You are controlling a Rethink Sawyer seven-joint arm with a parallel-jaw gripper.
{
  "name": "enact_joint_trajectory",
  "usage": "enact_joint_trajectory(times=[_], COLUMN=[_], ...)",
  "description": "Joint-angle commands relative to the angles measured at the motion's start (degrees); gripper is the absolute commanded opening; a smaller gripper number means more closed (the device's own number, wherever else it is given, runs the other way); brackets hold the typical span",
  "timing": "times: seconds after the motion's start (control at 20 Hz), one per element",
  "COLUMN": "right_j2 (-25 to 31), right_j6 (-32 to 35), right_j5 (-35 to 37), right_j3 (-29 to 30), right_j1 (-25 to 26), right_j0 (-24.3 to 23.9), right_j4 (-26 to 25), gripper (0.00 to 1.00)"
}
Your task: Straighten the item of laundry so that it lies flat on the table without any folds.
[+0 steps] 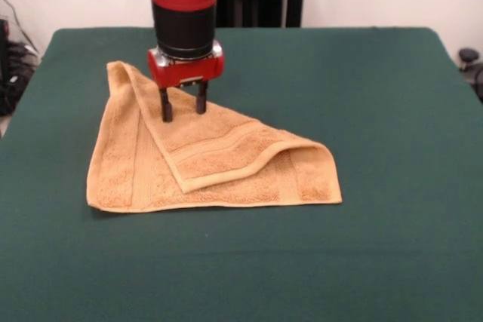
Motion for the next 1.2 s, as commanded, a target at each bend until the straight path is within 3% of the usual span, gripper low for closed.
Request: enact_joint_trajectory(times=[0.05, 0.75, 0.8, 0.95, 1.2], right_j2=[10.2, 10.8, 10.3, 11.0, 11.2], right_j6=[-8.1, -8.1, -7.3, -8.7, -7.2], right_j5=[-3.7, -6.5, -5.2, -7.2, -5.7], right_j3=[0.6, -0.7, -1.0, -0.5, 0.4], right_j1=[5.0, 7.3, 7.4, 6.9, 6.4], right_j0=[1.3, 0.8, 1.1, 1.0, 0.4], right_j4=[-1.8, -5.3, -4.4, -6.3, -4.3], gripper=[1.00, 1.00, 0.00, 0.00, 0.00])
